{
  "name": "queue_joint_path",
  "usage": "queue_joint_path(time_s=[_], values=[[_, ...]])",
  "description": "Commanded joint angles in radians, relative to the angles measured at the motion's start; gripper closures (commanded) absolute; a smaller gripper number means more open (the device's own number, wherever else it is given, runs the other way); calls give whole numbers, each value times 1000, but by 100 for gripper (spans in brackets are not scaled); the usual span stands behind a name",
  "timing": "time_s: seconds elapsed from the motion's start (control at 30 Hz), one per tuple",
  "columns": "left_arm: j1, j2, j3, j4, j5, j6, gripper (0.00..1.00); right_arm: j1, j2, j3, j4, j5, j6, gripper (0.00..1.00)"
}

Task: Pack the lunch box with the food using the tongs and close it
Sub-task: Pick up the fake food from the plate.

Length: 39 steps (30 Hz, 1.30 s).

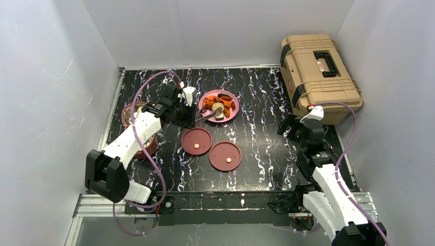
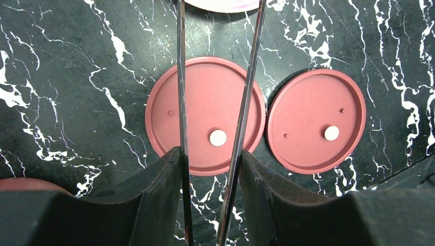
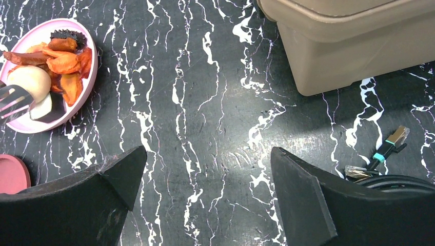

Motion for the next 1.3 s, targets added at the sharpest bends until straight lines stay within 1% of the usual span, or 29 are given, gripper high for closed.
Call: queue_joint_path(time_s=[0.0,0.2,0.23,0.27,0.37,0.67,0.8,0.9,1.07,1.27], values=[[-7,12,40,-5,3,4,58,-1,7,21,62,1,8,0],[-13,32,59,-5,1,5,59,-1,11,19,62,-2,11,0],[-13,37,60,-5,1,5,59,-1,-26,19,61,-2,11,0],[-14,41,63,-5,2,5,60,-1,4,18,58,-2,11,0],[-16,51,70,-5,6,4,61,-1,4,16,57,0,11,0],[-17,85,96,-5,12,4,59,-1,7,14,57,-4,12,0],[-19,90,97,-5,17,-2,63,-1,3,15,53,-4,12,0],[-20,80,92,-1,3,-2,68,-1,1,13,50,-3,12,0],[-21,43,71,25,-27,-5,74,-1,-1,15,46,-3,13,0],[-21,-27,30,50,-72,-15,76,-1,-5,18,36,-2,14,0]])
